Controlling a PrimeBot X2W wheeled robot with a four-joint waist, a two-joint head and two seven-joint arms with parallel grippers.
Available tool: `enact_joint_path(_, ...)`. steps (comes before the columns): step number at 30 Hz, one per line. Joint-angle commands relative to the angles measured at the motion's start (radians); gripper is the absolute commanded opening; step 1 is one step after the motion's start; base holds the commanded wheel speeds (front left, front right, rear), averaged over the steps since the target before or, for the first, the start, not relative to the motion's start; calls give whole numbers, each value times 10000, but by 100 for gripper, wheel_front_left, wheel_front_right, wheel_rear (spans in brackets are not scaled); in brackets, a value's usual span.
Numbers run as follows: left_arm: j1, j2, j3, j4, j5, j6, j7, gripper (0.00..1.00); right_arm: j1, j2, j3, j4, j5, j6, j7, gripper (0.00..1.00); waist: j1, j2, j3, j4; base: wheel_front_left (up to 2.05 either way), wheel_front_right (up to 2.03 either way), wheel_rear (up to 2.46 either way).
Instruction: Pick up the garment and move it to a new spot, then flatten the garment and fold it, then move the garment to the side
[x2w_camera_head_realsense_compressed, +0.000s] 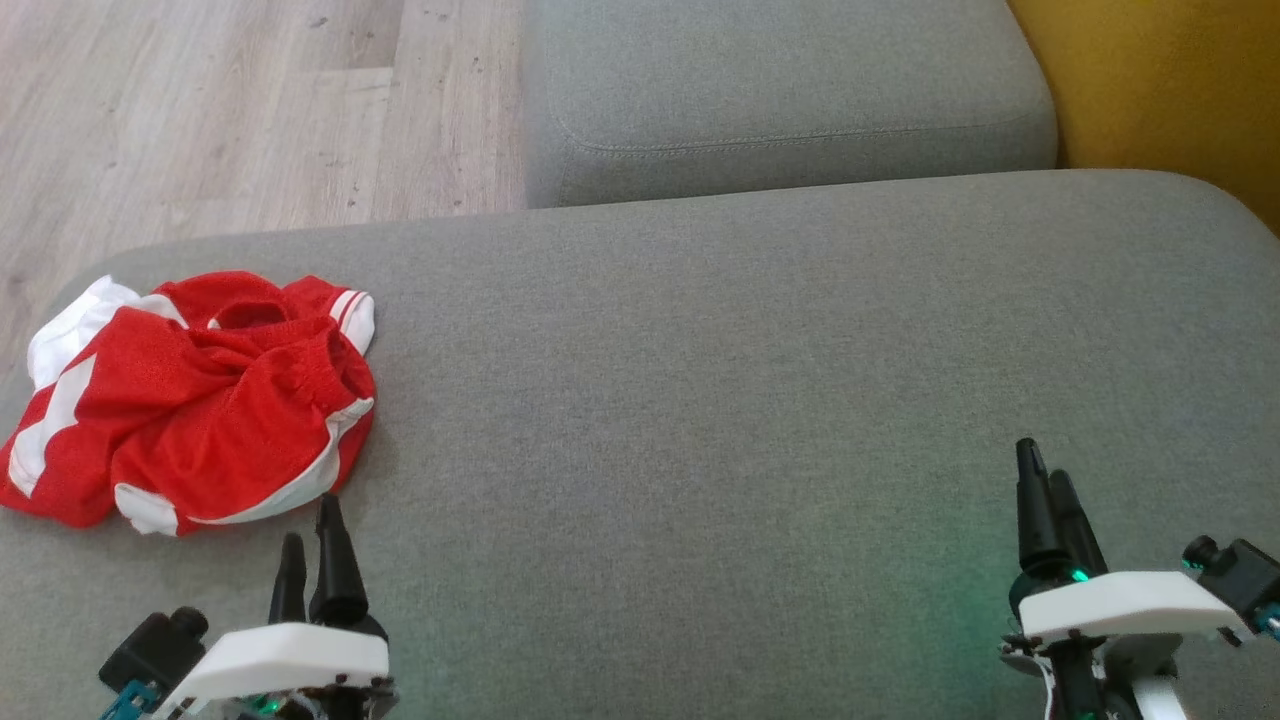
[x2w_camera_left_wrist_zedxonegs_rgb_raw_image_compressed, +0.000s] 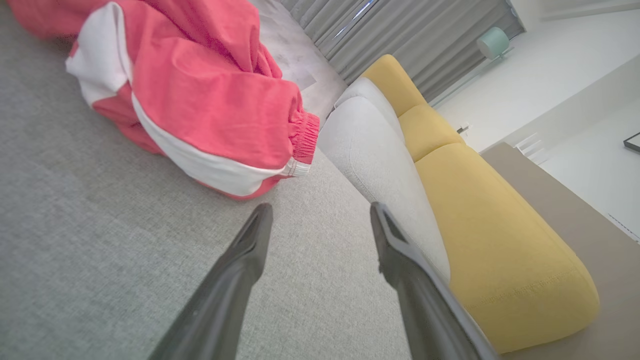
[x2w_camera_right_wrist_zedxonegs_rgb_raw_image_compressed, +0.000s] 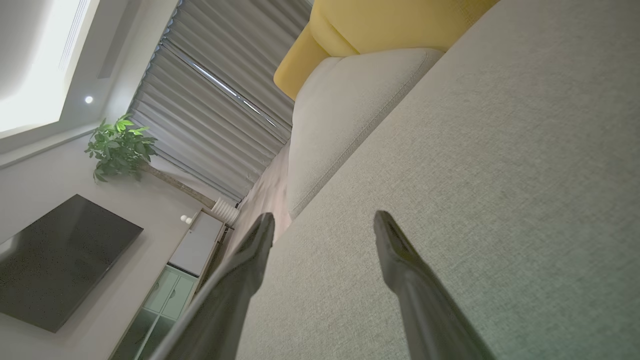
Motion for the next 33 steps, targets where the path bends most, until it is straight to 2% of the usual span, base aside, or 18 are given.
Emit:
enact_joint_path(1,-261,80,25,-458,308,58,-154,100,-177,-64,177,-339,-312,37,-180,100,0,0,-7,1,0,0,0)
enact_joint_path(13,-207,87,-257,-681,1539,222,-481,100,-180,-71,478,-414,-1683,44,-504,100,0,0,-60,11,0,0,0)
enact_joint_path(33,-205,100,-876,-775,4185,484,-1105,100,-140,-84,1044,-529,-4455,58,-1124,100,0,0,-139,43,0,0,0)
